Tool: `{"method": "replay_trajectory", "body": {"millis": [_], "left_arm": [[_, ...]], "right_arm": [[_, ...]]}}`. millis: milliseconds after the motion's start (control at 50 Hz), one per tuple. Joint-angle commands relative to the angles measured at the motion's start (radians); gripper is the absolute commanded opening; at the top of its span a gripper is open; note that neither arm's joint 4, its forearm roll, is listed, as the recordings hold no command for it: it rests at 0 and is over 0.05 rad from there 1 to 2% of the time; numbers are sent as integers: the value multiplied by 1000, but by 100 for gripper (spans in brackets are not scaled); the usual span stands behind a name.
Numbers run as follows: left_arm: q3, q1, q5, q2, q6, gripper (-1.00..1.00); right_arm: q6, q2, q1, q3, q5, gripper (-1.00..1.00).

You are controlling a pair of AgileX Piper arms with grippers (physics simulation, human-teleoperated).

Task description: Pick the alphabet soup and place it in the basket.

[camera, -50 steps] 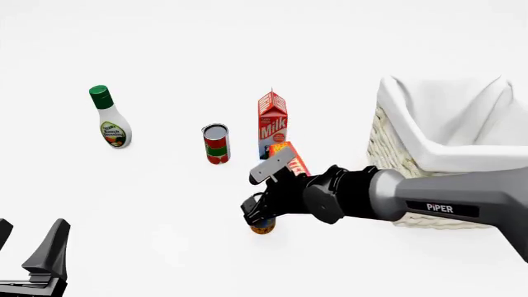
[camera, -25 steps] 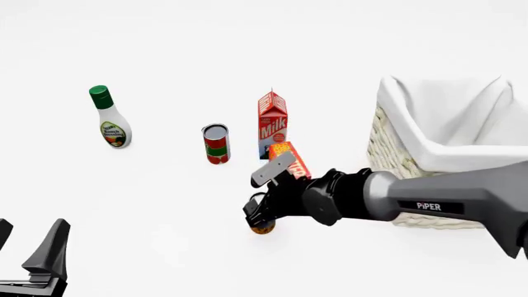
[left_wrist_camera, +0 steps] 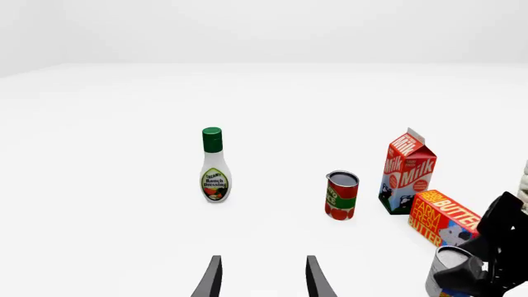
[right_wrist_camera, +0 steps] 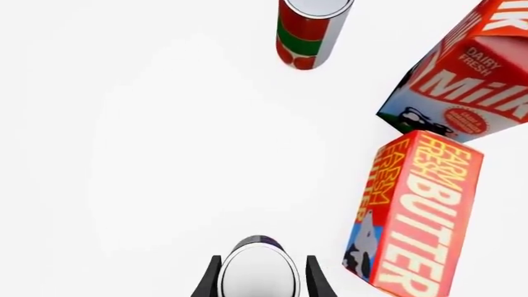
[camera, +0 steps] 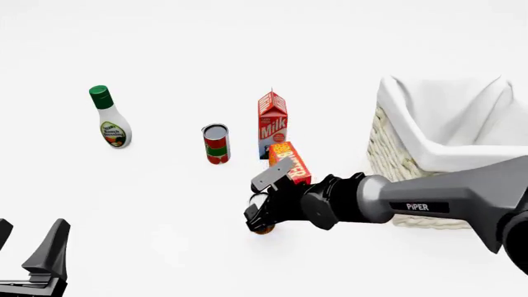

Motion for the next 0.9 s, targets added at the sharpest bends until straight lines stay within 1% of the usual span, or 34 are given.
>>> {"method": "replay_trajectory", "body": {"millis": [20,40,140,320,480,520,540,600,660,680,700,740,760,800,860,900], "left_arm": [[0,0,0,0,0,100],[0,0,0,0,0,100],[0,0,0,0,0,100],[0,0,0,0,0,100],[0,0,0,0,0,100],[0,0,0,0,0,100],[0,0,0,0,0,100],[0,0,0,0,0,100],[0,0,0,0,0,100],[0,0,0,0,0,100],[0,0,0,0,0,100],[0,0,0,0,0,100],[0,0,0,0,0,100],[0,0,0,0,0,100],[0,0,0,0,0,100],[0,0,0,0,0,100]], "right_arm": [[0,8,1,6,-9,100],[3,-6,1,2,7,-100],[4,-6,4,12,-5,-100],[-1,-49,2,24,18,-100],[-16,-125,-2,39,58,-100],[-24,-171,-4,43,84,-100],[-24,-171,-4,43,85,-100],[-18,-235,6,34,129,-100],[-26,-292,7,24,171,-100],[-26,-292,7,24,171,-100],[-32,-325,7,17,198,-100],[-39,-345,7,16,210,-100],[-42,-374,8,-4,249,-100],[-44,-388,8,6,246,-100],[-45,-416,10,2,273,-100],[-52,-442,-4,-3,288,-100]]}}
